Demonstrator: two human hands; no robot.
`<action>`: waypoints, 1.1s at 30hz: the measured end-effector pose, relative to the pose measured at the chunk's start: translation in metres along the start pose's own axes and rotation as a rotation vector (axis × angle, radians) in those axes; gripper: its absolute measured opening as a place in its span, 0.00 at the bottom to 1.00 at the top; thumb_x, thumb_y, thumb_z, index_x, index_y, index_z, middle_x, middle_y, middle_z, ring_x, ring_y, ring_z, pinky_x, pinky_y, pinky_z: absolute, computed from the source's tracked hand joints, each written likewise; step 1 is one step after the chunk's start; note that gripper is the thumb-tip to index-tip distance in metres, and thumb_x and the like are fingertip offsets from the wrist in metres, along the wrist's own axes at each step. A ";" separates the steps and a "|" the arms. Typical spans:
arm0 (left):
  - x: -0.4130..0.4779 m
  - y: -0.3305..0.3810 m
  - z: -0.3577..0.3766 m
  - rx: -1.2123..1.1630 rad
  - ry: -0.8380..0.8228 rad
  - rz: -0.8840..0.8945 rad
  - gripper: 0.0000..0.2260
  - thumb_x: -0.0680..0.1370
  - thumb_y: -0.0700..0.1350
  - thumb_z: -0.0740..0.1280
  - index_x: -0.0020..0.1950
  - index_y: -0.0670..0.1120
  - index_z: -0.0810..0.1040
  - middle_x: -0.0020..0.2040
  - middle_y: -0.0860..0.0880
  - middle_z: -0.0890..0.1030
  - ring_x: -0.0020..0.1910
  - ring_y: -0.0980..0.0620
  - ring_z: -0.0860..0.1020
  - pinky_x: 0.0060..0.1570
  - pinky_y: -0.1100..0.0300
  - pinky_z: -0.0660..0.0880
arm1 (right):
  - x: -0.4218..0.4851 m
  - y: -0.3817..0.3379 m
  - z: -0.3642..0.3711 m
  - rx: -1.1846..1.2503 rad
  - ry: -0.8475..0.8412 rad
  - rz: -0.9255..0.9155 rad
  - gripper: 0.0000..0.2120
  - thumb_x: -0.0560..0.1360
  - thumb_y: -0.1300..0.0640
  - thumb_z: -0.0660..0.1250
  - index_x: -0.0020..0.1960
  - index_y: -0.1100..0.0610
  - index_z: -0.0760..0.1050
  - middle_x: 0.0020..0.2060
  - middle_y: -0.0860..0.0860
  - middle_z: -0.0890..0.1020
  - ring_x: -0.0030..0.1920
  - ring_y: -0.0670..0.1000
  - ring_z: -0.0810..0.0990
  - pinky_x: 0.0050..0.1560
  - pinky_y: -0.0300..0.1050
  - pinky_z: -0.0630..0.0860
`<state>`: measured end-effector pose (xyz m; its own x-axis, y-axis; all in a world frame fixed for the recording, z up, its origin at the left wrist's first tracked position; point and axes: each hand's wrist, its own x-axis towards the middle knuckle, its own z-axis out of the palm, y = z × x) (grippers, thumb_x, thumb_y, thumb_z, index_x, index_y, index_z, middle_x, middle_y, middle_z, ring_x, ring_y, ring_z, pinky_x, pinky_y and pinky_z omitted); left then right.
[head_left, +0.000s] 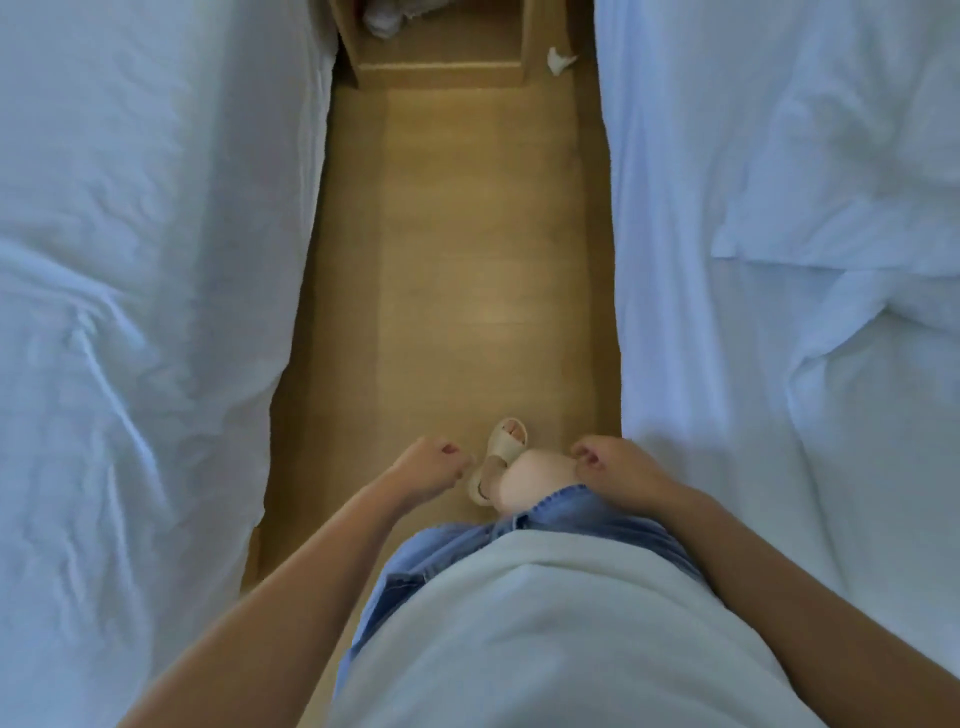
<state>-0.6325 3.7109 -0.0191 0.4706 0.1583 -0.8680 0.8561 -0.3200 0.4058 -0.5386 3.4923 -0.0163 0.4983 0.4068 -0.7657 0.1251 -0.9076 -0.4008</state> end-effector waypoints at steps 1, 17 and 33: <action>0.012 0.019 -0.012 0.002 -0.016 -0.016 0.07 0.77 0.46 0.63 0.46 0.43 0.75 0.42 0.47 0.77 0.38 0.51 0.73 0.32 0.63 0.67 | 0.015 -0.005 -0.023 0.028 0.015 0.003 0.13 0.78 0.56 0.60 0.56 0.63 0.75 0.51 0.58 0.81 0.51 0.56 0.78 0.55 0.51 0.74; 0.248 0.417 -0.270 0.589 -0.277 0.342 0.07 0.78 0.44 0.62 0.41 0.44 0.69 0.38 0.43 0.70 0.36 0.51 0.66 0.33 0.59 0.60 | 0.240 -0.114 -0.371 0.383 0.327 0.151 0.14 0.80 0.55 0.57 0.55 0.65 0.74 0.48 0.57 0.79 0.48 0.55 0.76 0.51 0.48 0.71; 0.402 0.863 -0.261 0.842 -0.250 0.534 0.13 0.79 0.52 0.63 0.58 0.45 0.75 0.58 0.47 0.77 0.56 0.47 0.76 0.53 0.57 0.73 | 0.409 -0.012 -0.687 0.656 0.614 0.227 0.13 0.80 0.55 0.58 0.61 0.57 0.74 0.53 0.50 0.79 0.54 0.51 0.76 0.54 0.41 0.70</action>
<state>0.3508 3.7419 0.0571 0.6056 -0.3646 -0.7073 0.0756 -0.8584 0.5073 0.2533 3.5981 0.0204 0.8422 -0.0700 -0.5347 -0.4483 -0.6419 -0.6221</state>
